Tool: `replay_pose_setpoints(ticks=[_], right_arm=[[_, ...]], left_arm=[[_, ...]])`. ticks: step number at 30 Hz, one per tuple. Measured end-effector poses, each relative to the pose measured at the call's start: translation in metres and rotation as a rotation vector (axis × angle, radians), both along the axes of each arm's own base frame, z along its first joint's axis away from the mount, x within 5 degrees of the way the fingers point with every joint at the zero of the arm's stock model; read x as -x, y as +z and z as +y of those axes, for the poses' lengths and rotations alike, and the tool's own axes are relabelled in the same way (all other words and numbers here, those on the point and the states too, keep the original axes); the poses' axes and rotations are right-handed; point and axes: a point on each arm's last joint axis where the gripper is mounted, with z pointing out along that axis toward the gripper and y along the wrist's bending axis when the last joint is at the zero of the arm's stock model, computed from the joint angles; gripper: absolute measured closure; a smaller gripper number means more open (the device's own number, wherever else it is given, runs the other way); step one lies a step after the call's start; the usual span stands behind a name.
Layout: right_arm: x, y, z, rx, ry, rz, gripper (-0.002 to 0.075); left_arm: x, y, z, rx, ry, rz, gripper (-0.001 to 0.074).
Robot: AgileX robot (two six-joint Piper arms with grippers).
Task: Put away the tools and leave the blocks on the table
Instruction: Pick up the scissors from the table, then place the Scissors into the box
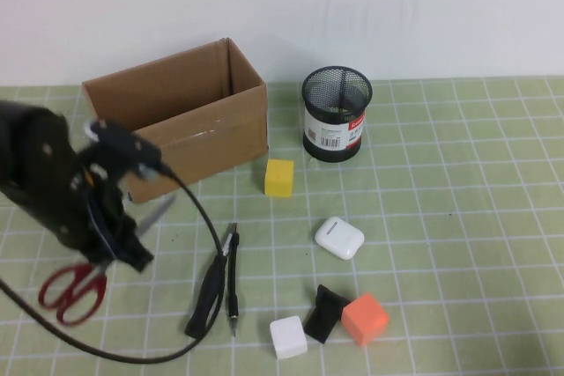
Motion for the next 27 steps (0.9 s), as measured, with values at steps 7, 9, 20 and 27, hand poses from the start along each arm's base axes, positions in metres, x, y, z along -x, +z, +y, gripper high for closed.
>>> replay_pose_setpoints(ticks=[7,9,20,27], right_arm=[[0.0,0.0,0.0,0.0,0.0,0.0,0.0733],[0.0,0.0,0.0,0.0,0.0,0.0,0.0733],[0.0,0.0,0.0,0.0,0.0,0.0,0.0733],[0.0,0.0,0.0,0.0,0.0,0.0,0.0733]], left_arm=[[0.012,0.082,-0.001,0.123,-0.072,-0.279,0.0651],[0.013,0.102,0.0,0.157,-0.074,-0.392,0.0651],[-0.016,0.142,-0.007,0.24,-0.108,-0.936,0.0651],[-0.056,0.102,-0.019,0.214,-0.122,-0.972,0.0651]])
